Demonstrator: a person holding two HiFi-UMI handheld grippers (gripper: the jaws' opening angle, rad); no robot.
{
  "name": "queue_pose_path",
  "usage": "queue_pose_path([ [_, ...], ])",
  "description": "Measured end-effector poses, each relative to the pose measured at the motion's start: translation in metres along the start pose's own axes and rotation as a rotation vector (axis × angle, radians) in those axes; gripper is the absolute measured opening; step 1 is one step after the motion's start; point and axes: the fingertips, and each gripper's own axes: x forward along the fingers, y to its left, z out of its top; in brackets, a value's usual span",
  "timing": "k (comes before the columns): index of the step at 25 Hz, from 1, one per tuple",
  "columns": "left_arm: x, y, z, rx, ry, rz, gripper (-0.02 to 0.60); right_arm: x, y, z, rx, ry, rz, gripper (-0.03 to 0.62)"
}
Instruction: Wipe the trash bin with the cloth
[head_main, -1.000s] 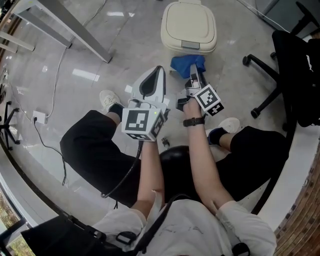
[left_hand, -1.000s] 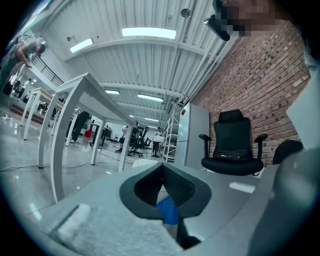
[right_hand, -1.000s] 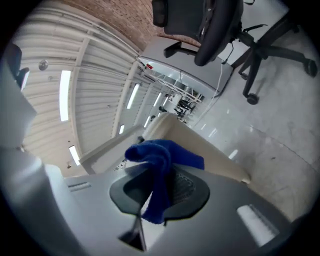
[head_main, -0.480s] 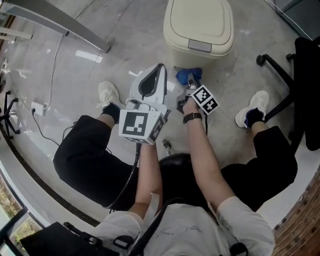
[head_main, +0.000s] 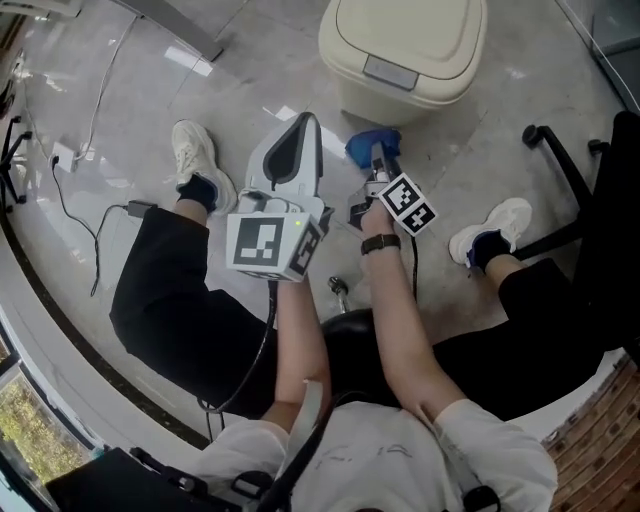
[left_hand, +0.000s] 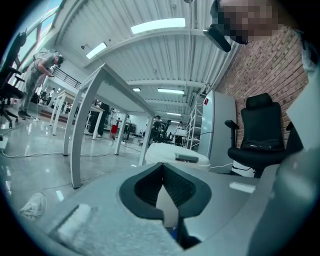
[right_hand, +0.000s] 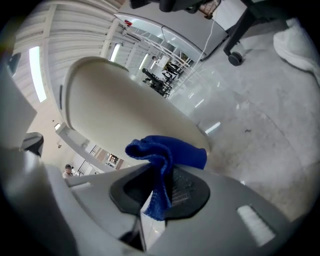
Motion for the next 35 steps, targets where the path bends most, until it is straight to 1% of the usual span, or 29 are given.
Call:
queue_pose_path([
  [2,-0.007,-0.018,0.010,0.004,-0.015,0.014,0.000,-0.033,0.021,0.022,-0.020,-0.030,0.046,0.060],
  [4,-0.014,-0.035,0.024,0.012,-0.032,0.048,0.000,-0.059,0.053,0.048,-0.060,-0.052,0.141,0.060],
  [7,-0.031,-0.056,0.044,0.019,-0.065,0.102,0.000,-0.093,0.110,0.081,-0.101,-0.073,0.318,0.060],
  [9,-0.043,-0.071,0.052,0.021,-0.103,0.117,0.000,-0.120,0.154,0.102,-0.089,-0.095,0.459,0.060],
  [11,-0.053,-0.083,0.057,0.031,-0.137,0.125,0.000,-0.143,0.201,0.123,-0.073,-0.116,0.621,0.060],
  [12,-0.057,-0.087,0.060,0.035,-0.147,0.133,0.000,-0.151,0.218,0.130,-0.068,-0.117,0.684,0.060],
  [13,-0.061,-0.091,0.063,0.038,-0.154,0.143,0.000,-0.153,0.231,0.135,-0.068,-0.113,0.722,0.060],
  [15,-0.064,-0.096,0.065,0.040,-0.164,0.158,0.000,-0.145,0.246,0.141,-0.079,-0.098,0.746,0.060],
  [17,-0.061,-0.101,0.064,0.037,-0.165,0.160,0.000,-0.124,0.240,0.146,-0.075,-0.091,0.713,0.060],
  [19,-0.053,-0.105,0.059,0.034,-0.153,0.149,0.000,-0.101,0.217,0.147,-0.079,-0.089,0.663,0.060],
  [21,-0.044,-0.105,0.053,0.030,-0.126,0.142,0.000,-0.089,0.193,0.137,-0.148,-0.076,0.641,0.060],
  [22,-0.040,-0.103,0.050,0.026,-0.112,0.143,0.000,-0.084,0.176,0.126,-0.182,-0.052,0.611,0.060],
  [23,-0.035,-0.100,0.048,0.022,-0.103,0.143,0.000,-0.076,0.154,0.113,-0.197,-0.020,0.555,0.060],
  [24,-0.031,-0.097,0.047,0.019,-0.099,0.142,0.000,-0.065,0.127,0.101,-0.185,0.010,0.484,0.060],
  [26,-0.020,-0.090,0.046,0.020,-0.094,0.140,0.000,-0.041,0.068,0.082,-0.121,0.057,0.339,0.060],
  [28,-0.011,-0.080,0.040,0.020,-0.068,0.152,0.000,-0.016,0.018,0.066,-0.096,0.106,0.226,0.060],
  [30,-0.004,-0.070,0.030,0.014,-0.033,0.164,0.000,0.006,-0.017,0.050,-0.106,0.159,0.160,0.060],
  [32,0.004,-0.064,0.021,0.014,-0.009,0.162,0.000,0.027,-0.041,0.041,-0.110,0.191,0.117,0.060],
  [35,0.014,-0.058,0.026,0.025,-0.002,0.156,0.000,0.051,-0.067,0.036,-0.120,0.226,0.070,0.061],
])
